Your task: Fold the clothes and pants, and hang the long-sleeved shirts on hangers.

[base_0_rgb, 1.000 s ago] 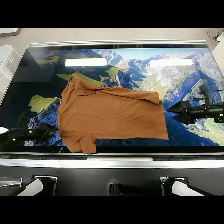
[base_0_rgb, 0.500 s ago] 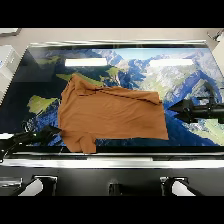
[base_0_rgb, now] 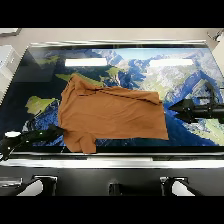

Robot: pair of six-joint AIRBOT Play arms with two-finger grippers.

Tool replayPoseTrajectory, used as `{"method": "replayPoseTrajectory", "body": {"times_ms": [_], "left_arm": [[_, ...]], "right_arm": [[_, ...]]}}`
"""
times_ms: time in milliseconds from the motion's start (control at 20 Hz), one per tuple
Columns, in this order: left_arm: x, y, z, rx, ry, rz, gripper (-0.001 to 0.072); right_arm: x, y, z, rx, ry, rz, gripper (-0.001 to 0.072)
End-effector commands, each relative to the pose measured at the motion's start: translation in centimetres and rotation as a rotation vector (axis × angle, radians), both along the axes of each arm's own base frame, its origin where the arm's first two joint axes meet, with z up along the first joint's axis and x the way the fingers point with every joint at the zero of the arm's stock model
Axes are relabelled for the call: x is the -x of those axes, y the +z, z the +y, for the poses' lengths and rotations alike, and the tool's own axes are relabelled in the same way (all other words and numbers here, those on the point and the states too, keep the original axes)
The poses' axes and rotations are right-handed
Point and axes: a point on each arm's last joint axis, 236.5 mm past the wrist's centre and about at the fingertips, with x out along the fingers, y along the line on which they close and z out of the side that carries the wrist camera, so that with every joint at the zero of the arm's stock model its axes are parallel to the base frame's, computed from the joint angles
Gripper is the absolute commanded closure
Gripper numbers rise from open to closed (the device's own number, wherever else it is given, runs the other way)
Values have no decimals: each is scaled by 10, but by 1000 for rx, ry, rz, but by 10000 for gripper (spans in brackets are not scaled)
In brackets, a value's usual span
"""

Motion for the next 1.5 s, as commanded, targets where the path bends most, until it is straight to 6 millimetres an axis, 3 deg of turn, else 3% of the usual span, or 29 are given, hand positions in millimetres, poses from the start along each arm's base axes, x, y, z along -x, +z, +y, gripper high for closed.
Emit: {"method": "replayPoseTrajectory", "body": {"times_ms": [0,100,300,450,550,800,1000,1250,1450], "left_arm": [[-1,-6,2,-6,21,20,550],[-1,-6,2,-2,28,25,676],[-5,-2,2,8,34,18,689],[-13,6,4,7,38,-1,689],[-18,10,6,6,40,-9,689],[-19,11,6,11,44,-7,689],[-18,11,6,11,44,-7,689],[-17,11,4,18,41,-3,689],[-17,11,4,18,41,-2,689]], "right_arm": [[-2,0,-1,6,-6,-7,56],[-3,-1,-3,14,-7,-10,56],[-4,-17,-20,108,-25,1,51],[10,-55,-39,170,-15,137,15],[18,-81,-40,145,14,230,15],[51,-128,-58,225,69,391,15],[81,-147,-49,66,0,457,16],[73,-155,-38,-5,-68,411,55],[80,-163,-29,-31,-88,431,58]]}}
